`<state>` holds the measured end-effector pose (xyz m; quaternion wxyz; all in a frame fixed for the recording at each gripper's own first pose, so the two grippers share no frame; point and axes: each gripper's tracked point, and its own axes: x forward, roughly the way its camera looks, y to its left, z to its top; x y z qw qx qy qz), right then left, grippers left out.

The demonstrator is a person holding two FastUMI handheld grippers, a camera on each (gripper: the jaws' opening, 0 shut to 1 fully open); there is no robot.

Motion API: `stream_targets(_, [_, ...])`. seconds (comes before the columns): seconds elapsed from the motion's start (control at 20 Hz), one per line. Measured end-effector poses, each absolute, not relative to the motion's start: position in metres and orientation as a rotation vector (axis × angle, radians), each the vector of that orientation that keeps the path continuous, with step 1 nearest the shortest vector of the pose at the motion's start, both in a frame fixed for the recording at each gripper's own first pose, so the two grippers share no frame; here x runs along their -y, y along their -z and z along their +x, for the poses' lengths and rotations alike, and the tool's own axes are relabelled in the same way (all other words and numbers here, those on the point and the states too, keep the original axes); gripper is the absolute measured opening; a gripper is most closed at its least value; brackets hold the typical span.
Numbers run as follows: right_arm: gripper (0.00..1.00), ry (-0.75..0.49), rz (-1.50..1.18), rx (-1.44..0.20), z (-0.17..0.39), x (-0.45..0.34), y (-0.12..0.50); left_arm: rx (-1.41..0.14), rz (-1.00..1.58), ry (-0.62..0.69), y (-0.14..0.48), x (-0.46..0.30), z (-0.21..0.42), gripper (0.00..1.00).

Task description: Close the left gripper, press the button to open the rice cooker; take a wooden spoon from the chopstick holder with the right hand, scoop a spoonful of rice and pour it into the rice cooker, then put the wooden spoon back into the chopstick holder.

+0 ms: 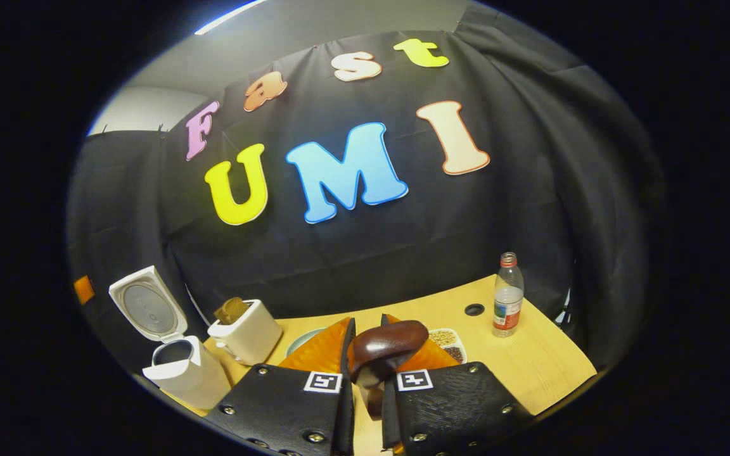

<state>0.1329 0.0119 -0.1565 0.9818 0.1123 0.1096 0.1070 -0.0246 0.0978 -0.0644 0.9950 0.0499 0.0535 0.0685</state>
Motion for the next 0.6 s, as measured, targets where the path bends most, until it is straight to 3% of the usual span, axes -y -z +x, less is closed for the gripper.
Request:
stream_targets(0.05, [0.17, -0.239, 0.223, -0.214, 0.129, -0.025, 0.15, -0.101, 0.098, -0.142, 0.062, -0.101, -0.026, 0.89])
stream_targets(0.1, [0.17, -0.26, 0.218, -0.211, 0.127, -0.037, 0.143, -0.095, 0.095, -0.148, 0.062, -0.105, -0.027, 0.97])
stream_targets(0.3, [0.17, -0.345, 0.185, -0.208, 0.126, -0.092, 0.137, -0.078, 0.079, -0.171, 0.058, -0.122, -0.034, 0.93])
stream_targets(0.45, [0.17, -0.388, 0.165, -0.244, 0.132, -0.124, 0.154, -0.079, 0.068, -0.196, 0.058, -0.139, -0.038, 0.97])
stream_targets(0.5, [0.17, -0.396, 0.163, -0.262, 0.135, -0.131, 0.164, -0.082, 0.067, -0.203, 0.06, -0.144, -0.039, 0.89])
stream_targets(0.55, [0.17, -0.405, 0.164, -0.276, 0.138, -0.138, 0.172, -0.086, 0.07, -0.21, 0.061, -0.149, -0.042, 0.97])
stream_targets(0.6, [0.17, -0.409, 0.166, -0.294, 0.142, -0.144, 0.183, -0.088, 0.079, -0.216, 0.062, -0.153, -0.043, 0.97])
